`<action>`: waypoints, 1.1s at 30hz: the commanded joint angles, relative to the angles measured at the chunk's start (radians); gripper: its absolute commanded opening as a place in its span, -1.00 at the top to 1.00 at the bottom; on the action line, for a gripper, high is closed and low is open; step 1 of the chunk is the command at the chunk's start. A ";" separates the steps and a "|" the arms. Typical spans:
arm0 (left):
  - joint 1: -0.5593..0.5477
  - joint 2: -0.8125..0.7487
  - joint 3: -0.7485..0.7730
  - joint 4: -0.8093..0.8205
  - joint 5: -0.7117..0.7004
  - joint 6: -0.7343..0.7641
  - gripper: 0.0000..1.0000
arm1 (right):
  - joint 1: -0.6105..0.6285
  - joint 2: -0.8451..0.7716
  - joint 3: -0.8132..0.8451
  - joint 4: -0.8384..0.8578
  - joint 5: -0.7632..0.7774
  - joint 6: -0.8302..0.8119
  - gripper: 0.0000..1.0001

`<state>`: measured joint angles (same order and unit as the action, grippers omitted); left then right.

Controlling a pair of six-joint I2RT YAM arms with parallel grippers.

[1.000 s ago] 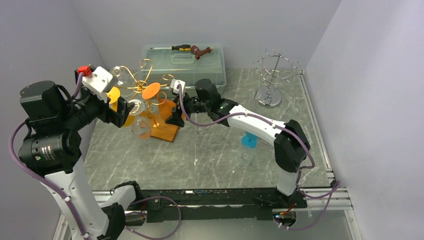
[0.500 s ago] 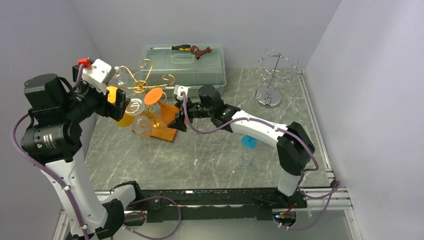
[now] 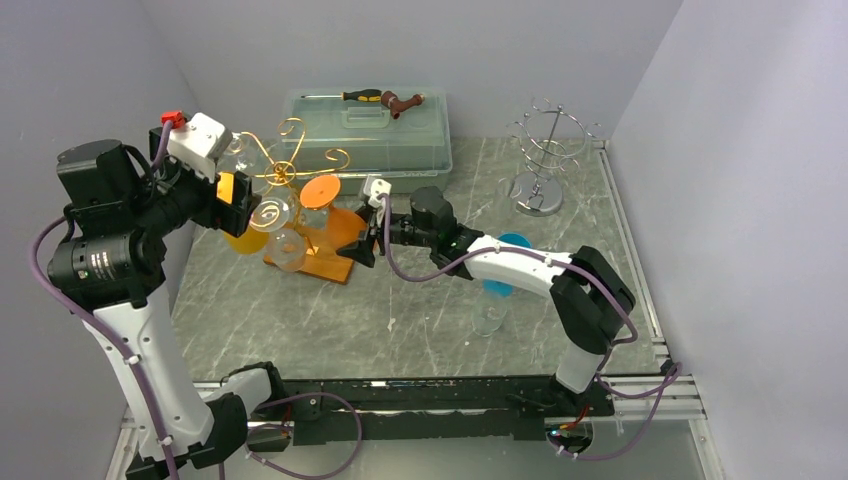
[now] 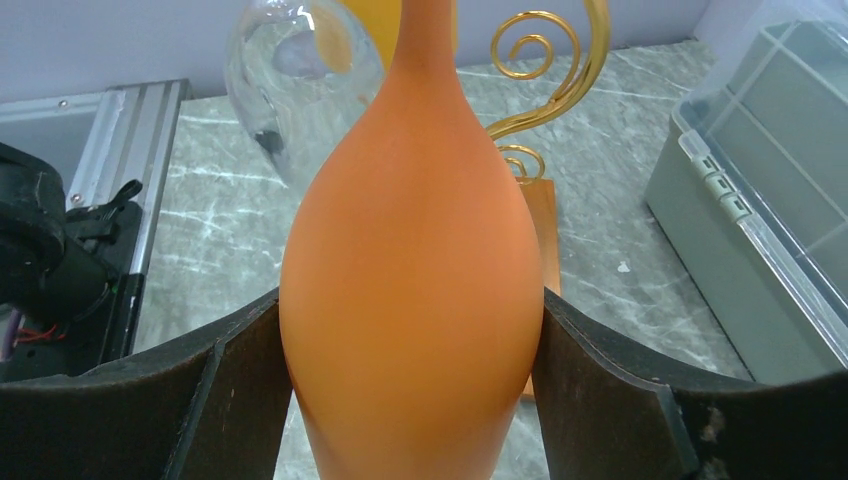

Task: Place the wine glass upside down on the wine glass rack
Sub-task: Turn the wine glass upside down at the wine rack.

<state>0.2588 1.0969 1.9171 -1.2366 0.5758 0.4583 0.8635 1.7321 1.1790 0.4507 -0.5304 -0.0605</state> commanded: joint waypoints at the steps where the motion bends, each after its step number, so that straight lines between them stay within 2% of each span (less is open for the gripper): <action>1: 0.005 0.009 -0.010 0.046 -0.008 -0.007 -0.99 | -0.004 -0.026 -0.023 0.166 0.043 0.052 -0.51; 3: 0.005 0.014 -0.007 0.048 -0.007 -0.007 -0.99 | -0.004 -0.007 -0.014 0.161 0.044 0.059 -0.63; 5: 0.005 0.022 0.002 0.046 -0.010 -0.006 -0.99 | -0.004 0.003 -0.002 0.141 0.042 0.059 -0.96; 6: 0.005 0.025 0.006 0.045 -0.010 -0.003 -0.99 | -0.004 0.004 0.002 0.131 0.044 0.059 -0.99; 14: 0.004 0.028 0.003 0.053 -0.014 0.006 -0.99 | -0.004 -0.055 -0.022 0.073 0.083 0.018 -1.00; 18: 0.005 0.024 -0.013 0.064 -0.011 0.008 -0.99 | -0.006 -0.115 -0.025 -0.014 0.093 -0.012 -1.00; 25: 0.005 0.047 -0.011 0.051 0.003 -0.006 -0.99 | -0.025 -0.284 0.007 -0.305 0.110 -0.054 -0.99; 29: 0.004 0.063 0.005 0.048 0.019 -0.021 -0.99 | -0.046 -0.342 0.113 -0.514 0.131 -0.045 -0.99; 33: 0.005 0.097 0.041 0.034 0.049 -0.037 -0.99 | -0.072 -0.312 0.273 -0.670 0.243 0.004 -0.91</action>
<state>0.2588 1.1660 1.9053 -1.2102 0.5789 0.4503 0.8173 1.4124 1.2980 -0.0242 -0.3977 -0.0860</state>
